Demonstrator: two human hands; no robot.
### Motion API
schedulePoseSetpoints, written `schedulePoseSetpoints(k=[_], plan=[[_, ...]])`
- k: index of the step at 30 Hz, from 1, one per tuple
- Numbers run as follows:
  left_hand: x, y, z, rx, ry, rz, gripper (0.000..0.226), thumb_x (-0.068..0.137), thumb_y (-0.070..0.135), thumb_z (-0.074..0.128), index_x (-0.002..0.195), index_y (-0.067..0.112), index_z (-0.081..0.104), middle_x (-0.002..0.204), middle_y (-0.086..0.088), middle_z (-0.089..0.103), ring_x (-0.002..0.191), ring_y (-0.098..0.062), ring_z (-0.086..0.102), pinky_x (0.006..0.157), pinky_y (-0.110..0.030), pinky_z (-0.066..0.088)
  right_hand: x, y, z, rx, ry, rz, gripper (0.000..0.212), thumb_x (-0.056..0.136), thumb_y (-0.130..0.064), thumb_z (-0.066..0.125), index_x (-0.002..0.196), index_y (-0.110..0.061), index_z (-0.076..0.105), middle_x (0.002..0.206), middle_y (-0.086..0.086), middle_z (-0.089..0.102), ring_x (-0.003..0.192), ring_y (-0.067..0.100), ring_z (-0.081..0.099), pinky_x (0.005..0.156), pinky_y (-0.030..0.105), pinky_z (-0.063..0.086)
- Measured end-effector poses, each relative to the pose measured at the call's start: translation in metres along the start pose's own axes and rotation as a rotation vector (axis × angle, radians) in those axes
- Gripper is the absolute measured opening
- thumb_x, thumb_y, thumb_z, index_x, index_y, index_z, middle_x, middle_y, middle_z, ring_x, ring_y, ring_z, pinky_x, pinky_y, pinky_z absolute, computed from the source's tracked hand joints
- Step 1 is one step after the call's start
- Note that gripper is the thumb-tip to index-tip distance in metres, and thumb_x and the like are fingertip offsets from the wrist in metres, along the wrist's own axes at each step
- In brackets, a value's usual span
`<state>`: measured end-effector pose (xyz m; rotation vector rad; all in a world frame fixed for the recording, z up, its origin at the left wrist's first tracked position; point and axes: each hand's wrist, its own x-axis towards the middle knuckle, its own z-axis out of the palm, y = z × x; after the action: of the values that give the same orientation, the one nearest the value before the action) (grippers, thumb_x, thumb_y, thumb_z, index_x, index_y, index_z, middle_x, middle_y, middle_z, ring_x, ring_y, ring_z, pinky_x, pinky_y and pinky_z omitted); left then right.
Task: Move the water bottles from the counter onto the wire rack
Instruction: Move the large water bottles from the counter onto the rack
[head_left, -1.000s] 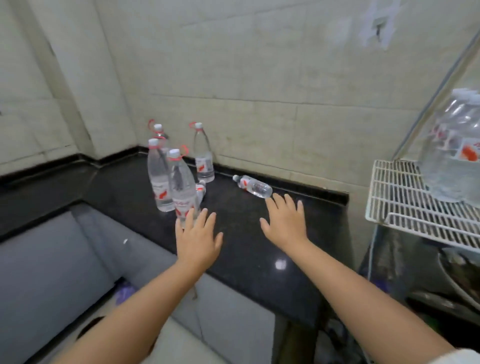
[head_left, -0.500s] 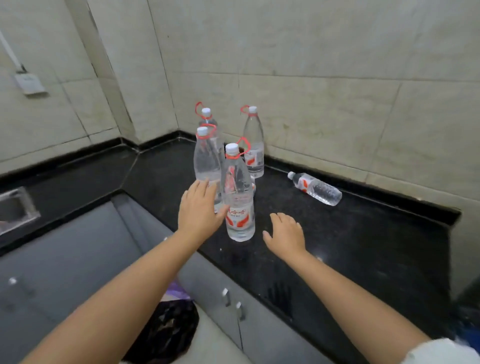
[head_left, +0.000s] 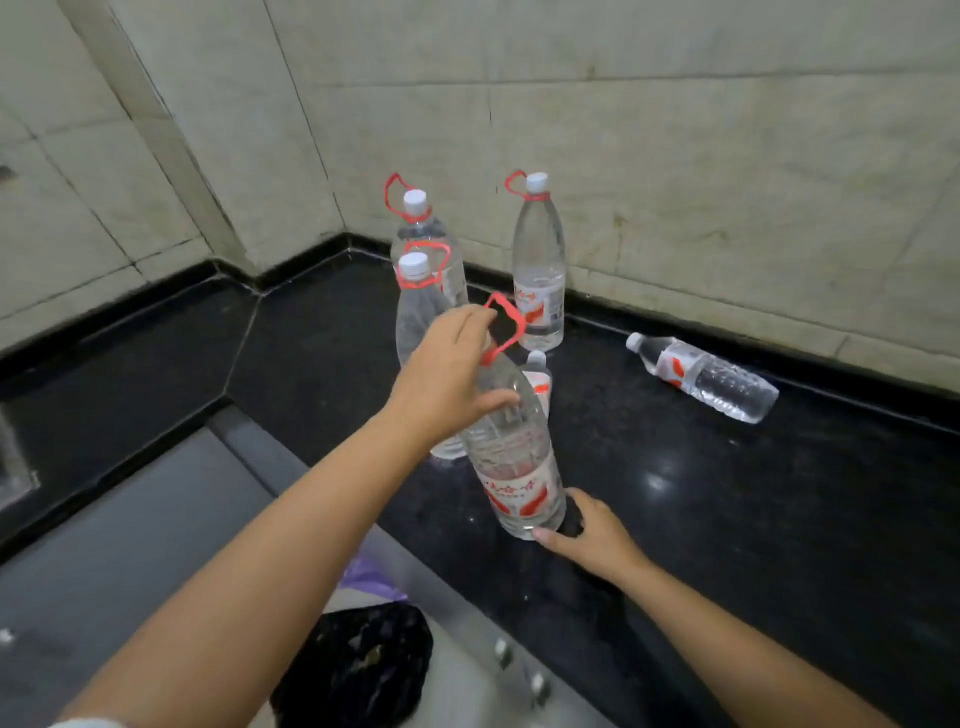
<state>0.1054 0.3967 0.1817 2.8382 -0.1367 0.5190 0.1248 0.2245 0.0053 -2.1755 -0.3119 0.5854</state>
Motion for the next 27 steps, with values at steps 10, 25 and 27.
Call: schedulePoseSetpoints(k=[10,25,27], plan=[[-0.086,-0.127,0.001,-0.326,0.043,-0.496,0.117,0.061,0.018,0.084,0.145,0.003,0.004,0.153,-0.011,0.014,0.141,-0.020,0.013,0.109,-0.018,0.011,0.023,-0.038,0.062,0.566,0.161,0.053,0.079,0.072,0.005,0.071,0.138,-0.012,0.030,0.123,0.002,0.046,0.112,0.014,0.047,0.095,0.028,0.039],[-0.171,-0.227,0.104,-0.851,0.033,-1.057,0.082,0.058,0.020,0.085,0.126,0.008,0.040,0.124,-0.015,0.057,0.115,-0.032,0.055,0.100,-0.037,0.042,0.038,-0.066,0.102,0.300,0.466,0.183,0.087,0.063,-0.015,0.083,0.137,-0.019,0.036,0.140,0.012,0.040,0.127,0.029,0.042,0.106,0.047,0.037],[-0.173,-0.222,0.108,-0.813,0.057,-1.082,0.103,0.049,0.041,0.086,0.130,0.005,0.035,0.127,-0.017,0.054,0.117,-0.033,0.052,0.101,-0.043,0.041,0.035,-0.070,0.104,0.280,0.460,0.182,0.095,0.058,-0.032,0.084,0.138,-0.018,0.035,0.140,0.012,0.041,0.127,0.029,0.043,0.105,0.049,0.038]])
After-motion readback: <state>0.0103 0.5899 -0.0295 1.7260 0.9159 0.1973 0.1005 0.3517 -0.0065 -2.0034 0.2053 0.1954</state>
